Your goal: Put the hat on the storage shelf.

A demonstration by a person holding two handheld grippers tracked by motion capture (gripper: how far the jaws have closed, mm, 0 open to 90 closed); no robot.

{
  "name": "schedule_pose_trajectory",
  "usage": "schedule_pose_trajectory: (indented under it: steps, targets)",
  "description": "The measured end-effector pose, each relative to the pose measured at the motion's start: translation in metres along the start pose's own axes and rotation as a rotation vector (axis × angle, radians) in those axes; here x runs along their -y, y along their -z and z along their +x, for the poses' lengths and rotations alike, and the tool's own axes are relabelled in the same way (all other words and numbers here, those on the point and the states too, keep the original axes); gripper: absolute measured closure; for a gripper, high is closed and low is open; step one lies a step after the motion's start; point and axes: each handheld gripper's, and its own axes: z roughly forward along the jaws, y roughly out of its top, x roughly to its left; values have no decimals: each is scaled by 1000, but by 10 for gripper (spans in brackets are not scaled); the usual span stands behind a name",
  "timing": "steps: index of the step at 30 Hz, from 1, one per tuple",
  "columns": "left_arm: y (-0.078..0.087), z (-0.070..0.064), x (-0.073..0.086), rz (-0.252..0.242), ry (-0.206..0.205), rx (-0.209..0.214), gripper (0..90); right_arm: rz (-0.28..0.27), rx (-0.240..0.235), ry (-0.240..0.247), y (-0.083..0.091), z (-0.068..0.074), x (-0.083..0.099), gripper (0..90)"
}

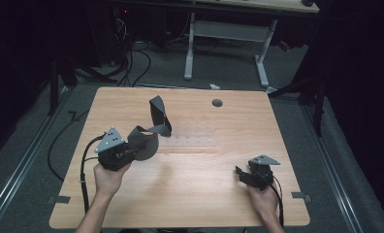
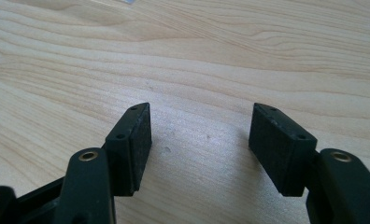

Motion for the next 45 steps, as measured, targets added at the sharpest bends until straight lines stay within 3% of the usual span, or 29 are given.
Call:
schedule_pose_trajectory:
  steps: [20, 23, 30, 45]
  targets:
    - [-21, 26, -19, -92, -42, -96, 864, 0, 1, -1, 0, 0, 0, 393]
    - [-27, 31, -19, -92, -69, -108, 864, 0, 0, 1, 0, 0, 0, 393]
    - [-38, 45, -17, -111, -74, -141, 864, 0, 1, 2, 0, 0, 0, 393]
    - [-55, 54, -5, -120, -123, -189, 864, 1, 1, 0, 0, 0, 0, 391]
